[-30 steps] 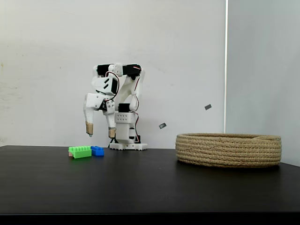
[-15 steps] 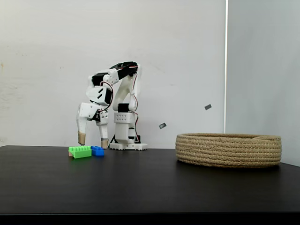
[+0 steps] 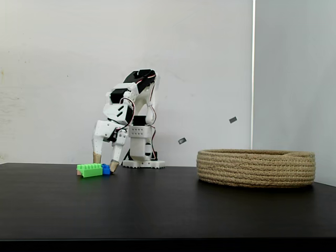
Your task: Place the lego blocks in the tray
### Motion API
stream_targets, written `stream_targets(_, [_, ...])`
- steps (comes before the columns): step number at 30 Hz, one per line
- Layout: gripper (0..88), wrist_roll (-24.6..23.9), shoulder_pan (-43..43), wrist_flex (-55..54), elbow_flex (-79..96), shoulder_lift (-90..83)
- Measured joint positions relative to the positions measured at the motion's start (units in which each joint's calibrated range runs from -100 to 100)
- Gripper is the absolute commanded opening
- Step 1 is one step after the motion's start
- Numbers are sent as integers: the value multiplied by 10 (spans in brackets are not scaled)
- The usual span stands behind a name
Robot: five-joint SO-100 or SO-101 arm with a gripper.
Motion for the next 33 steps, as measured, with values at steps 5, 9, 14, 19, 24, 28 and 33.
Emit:
stream_targets(5, [0,-7,-4,-22,7,3])
stream_targets(9, [0,-12,-12,-10,-12,-15])
stream_targets(14, [0,-47,-51,92,-105,-59])
stream_targets(19, [0,-102,-134,195,-248,-85])
stream_targets(24, [0,-175,-251,272,-425,-57])
stream_targets(28, [0,-228,-350,287,-544,3])
stream_targets(33, [0,-268,-452,288,-646,92])
